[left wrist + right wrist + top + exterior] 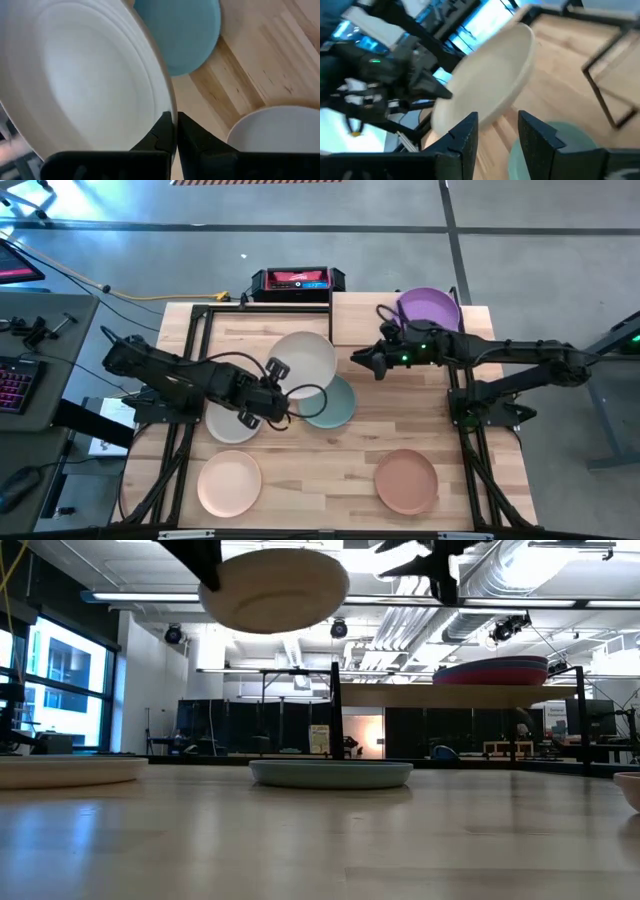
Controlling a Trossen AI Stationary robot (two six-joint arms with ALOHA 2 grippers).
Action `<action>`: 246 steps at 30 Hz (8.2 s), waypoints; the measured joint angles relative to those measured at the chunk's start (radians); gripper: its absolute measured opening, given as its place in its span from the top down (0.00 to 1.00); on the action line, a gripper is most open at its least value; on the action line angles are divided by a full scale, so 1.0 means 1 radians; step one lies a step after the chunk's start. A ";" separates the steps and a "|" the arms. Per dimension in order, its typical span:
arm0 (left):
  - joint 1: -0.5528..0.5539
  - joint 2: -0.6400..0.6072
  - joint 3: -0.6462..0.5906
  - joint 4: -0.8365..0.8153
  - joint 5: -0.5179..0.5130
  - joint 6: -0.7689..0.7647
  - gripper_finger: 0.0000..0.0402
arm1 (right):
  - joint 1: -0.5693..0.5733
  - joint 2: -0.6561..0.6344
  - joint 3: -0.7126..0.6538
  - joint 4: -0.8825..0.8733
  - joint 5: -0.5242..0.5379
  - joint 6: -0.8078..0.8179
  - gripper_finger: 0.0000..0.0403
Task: Place and stack plates onto a shelf
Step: Stack the white plate on top of the purple plate on the shelf
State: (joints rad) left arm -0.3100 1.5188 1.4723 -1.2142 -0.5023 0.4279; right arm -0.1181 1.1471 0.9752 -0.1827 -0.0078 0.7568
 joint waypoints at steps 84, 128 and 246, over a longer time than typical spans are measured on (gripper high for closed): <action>-0.087 0.201 0.086 0.024 0.184 -0.416 0.67 | 0.130 0.292 0.000 -0.125 0.106 0.409 1.00; -0.102 0.069 0.215 -0.358 -0.006 -0.662 0.67 | -0.060 -0.513 0.000 -0.883 0.383 0.662 1.00; 0.043 0.038 0.215 -0.357 -0.059 -0.581 0.67 | -0.755 -0.059 0.364 -1.272 0.213 0.337 0.76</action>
State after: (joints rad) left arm -0.2672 1.5566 1.6873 -1.5711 -0.5610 -0.1528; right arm -0.8726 1.0878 1.3396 -1.4549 0.2049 1.0943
